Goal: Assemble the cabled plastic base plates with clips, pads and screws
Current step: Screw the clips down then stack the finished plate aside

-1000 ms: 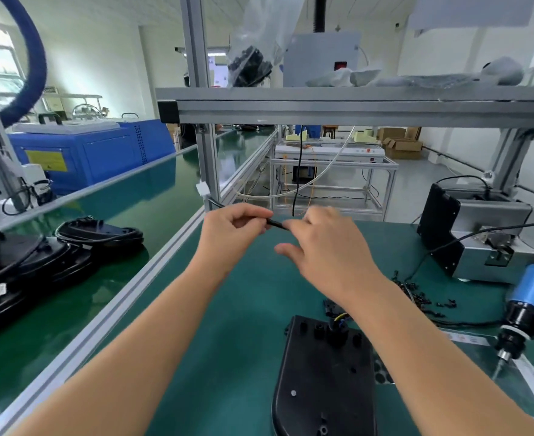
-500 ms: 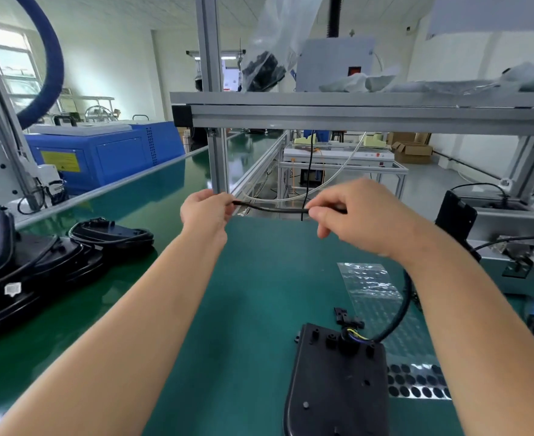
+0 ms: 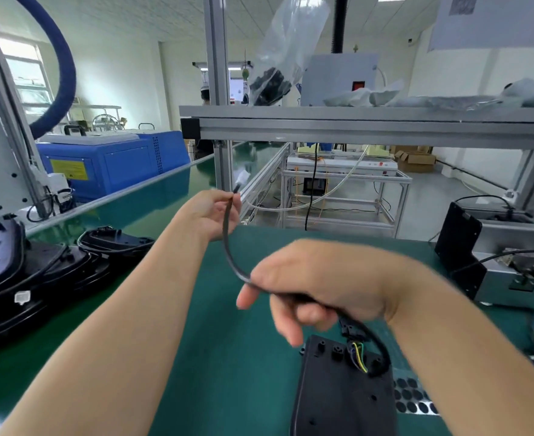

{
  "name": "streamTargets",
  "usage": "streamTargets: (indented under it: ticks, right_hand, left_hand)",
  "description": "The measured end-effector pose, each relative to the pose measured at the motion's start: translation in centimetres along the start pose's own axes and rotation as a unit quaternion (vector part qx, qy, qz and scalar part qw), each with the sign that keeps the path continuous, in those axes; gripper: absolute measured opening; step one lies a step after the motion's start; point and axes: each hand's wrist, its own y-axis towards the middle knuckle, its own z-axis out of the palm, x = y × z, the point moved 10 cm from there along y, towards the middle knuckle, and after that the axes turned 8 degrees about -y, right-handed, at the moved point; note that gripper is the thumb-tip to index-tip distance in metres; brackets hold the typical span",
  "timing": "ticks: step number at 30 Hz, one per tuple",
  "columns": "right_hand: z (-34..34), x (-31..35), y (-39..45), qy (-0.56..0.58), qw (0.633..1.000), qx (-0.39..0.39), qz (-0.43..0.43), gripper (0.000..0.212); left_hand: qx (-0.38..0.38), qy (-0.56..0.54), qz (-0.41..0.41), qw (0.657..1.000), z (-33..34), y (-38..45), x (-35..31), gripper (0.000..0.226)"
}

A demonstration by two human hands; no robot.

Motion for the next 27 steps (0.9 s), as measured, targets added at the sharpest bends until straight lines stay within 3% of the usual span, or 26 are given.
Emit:
streamTargets:
  ticks: [4,8,11,15,18,20,25,27]
  right_hand:
    - [4.4,-1.0,0.6,0.051,0.998,-0.024,0.001,0.02]
    - [5.1,-0.5,-0.5,-0.108,0.982,-0.157,-0.014,0.026]
    - [5.6,0.3,-1.1,-0.15,0.963,-0.221,-0.006,0.028]
    - [6.0,0.0,-1.5,-0.216,0.95,-0.224,0.022,0.025]
    - [5.4,-1.4,-1.9,-0.273,0.933,-0.23,0.038,0.025]
    - [5.4,-2.8,-1.9,-0.302,0.927,-0.215,0.055,0.023]
    - [6.1,-5.6,-1.3,-0.31,0.929,-0.187,0.079,0.022]
    - [6.5,-6.4,-0.8,-0.312,0.93,-0.175,0.083,0.023]
  left_hand:
    - [-0.049,0.073,-0.011,0.996,-1.6,0.6,0.3,0.029]
    - [-0.106,0.126,0.0,0.986,-4.4,1.1,-0.5,0.028]
    - [-0.147,0.138,0.016,0.979,-5.9,1.5,-1.1,0.025]
    - [-0.214,0.101,0.058,0.97,-9.0,2.1,-1.9,0.016]
    - [-0.249,0.113,0.087,0.958,-11.4,3.0,-2.4,0.03]
    - [-0.26,0.103,0.092,0.956,-13.0,3.6,-2.1,0.024]
    - [-0.301,0.063,0.105,0.946,-16.6,4.9,-1.4,0.03]
    - [-0.316,0.049,0.119,0.94,-17.7,5.1,-1.4,0.021]
